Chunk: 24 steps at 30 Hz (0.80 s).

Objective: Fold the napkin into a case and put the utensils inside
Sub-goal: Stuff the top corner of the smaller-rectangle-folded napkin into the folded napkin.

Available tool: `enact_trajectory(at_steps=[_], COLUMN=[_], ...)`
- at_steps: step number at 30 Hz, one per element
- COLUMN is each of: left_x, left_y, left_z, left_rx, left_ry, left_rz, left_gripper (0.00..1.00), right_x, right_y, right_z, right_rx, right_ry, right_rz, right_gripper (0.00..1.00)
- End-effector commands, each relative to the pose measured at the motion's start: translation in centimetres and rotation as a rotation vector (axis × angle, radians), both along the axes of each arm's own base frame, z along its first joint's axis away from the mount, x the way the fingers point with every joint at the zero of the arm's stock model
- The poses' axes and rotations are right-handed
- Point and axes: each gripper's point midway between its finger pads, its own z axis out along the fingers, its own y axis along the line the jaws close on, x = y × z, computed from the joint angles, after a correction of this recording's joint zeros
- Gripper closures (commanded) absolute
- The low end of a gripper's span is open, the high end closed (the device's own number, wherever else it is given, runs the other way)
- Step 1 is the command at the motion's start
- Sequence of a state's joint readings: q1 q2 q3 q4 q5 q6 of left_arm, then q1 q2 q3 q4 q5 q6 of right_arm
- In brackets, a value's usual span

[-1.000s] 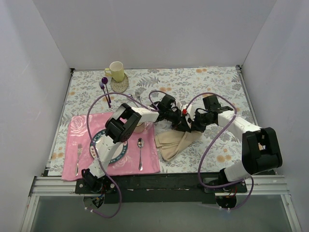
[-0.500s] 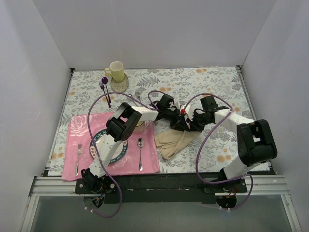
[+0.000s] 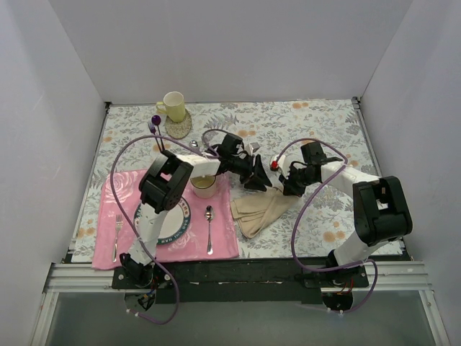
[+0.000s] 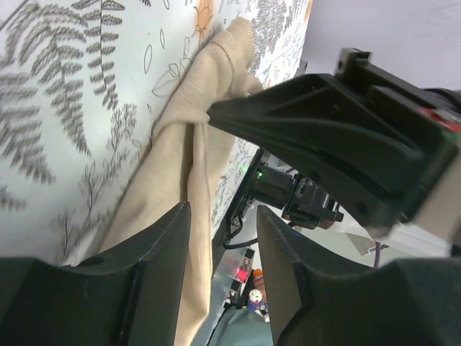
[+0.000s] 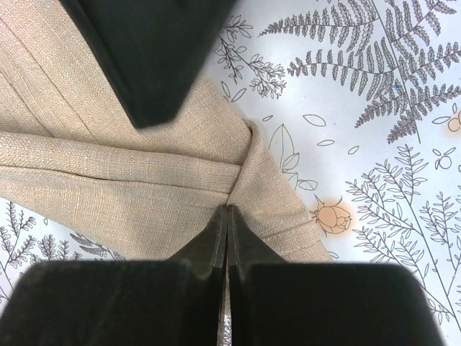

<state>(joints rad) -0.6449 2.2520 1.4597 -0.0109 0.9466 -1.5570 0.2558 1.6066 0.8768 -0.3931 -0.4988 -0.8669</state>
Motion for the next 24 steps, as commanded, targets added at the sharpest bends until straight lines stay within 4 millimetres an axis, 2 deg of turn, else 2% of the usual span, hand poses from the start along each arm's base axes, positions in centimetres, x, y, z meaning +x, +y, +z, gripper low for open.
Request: enact_trajectory(at_steps=[1,3,4,5,6,7,9,10,11,12,13,14,15,17,18,20,21,24], left_x=[1.2,1.7,2.9,3.0,3.3,4.3,3.8,3.8,2.4,1.1,0.3,-1.4,-3.7,-5.5,-7.4,-7.9,-9.1,-10.3], left_y=[1.9,2.4,2.8,3.6,4.1,5.0,6.7,7.8,8.6,8.4,8.9,8.8,7.7,6.8,6.0,5.0,4.0,2.2], left_z=[6.5,8.0,8.7,8.5,10.2,9.9,9.6,11.2,9.8,9.8,11.0,10.0,9.9,9.9,8.8,7.7,7.3,5.7], left_rx=[-0.057,-0.049,-0.025,0.022,0.029,0.084,0.15,0.158,0.181,0.181,0.186,0.185,0.164,0.168,0.166,0.19,0.188,0.203], left_ry=[-0.168,-0.25,-0.307,-0.314,-0.389,-0.511,-0.62,-0.764,-0.784,-0.839,-0.961,-0.984,-1.037,-1.136,-1.14,-1.161,-1.169,-1.177], left_rz=[0.05,0.049,0.081,0.092,0.103,0.11,0.079,0.058,0.017,-0.03,-0.069,-0.123,-0.195,-0.25,-0.301,-0.313,-0.345,-0.378], left_gripper=[0.57,0.56,0.55,0.55,0.53,0.52,0.5,0.5,0.48,0.45,0.41,0.39,0.38,0.35,0.34,0.33,0.33,0.32], right_x=[0.3,0.3,0.3,0.3,0.3,0.4,0.2,0.4,0.4,0.3,0.4,0.3,0.2,0.2,0.2,0.5,0.5,0.5], right_y=[-1.1,-1.2,-1.1,-1.1,-1.1,-1.1,-1.1,-1.1,-1.1,-1.1,-1.1,-1.1,-1.0,-0.9,-0.9,-0.9,-0.9,-0.9], right_z=[-1.6,-1.5,-1.5,-1.5,-1.5,-1.4,-1.5,-1.4,-1.4,-1.6,-1.6,-1.6,-1.8,-1.9,-2.0,-2.0,-2.1,-2.2], right_rx=[-0.057,-0.057,-0.054,-0.053,-0.052,-0.049,-0.048,-0.048,-0.046,-0.046,-0.046,-0.045,-0.041,-0.038,-0.037,-0.04,-0.042,-0.046], right_ry=[0.019,0.025,0.029,0.032,0.036,0.033,0.049,0.051,0.052,0.066,0.069,0.074,0.089,0.099,0.105,0.108,0.114,0.126], right_rz=[-0.012,-0.014,-0.015,-0.016,-0.019,-0.019,-0.025,-0.028,-0.029,-0.033,-0.035,-0.036,-0.043,-0.045,-0.047,-0.056,-0.058,-0.061], right_gripper=[0.99,0.99,0.99,0.99,0.99,0.99,0.99,0.99,0.99,0.99,0.99,0.99,0.99,0.99,0.99,0.99,0.99,0.99])
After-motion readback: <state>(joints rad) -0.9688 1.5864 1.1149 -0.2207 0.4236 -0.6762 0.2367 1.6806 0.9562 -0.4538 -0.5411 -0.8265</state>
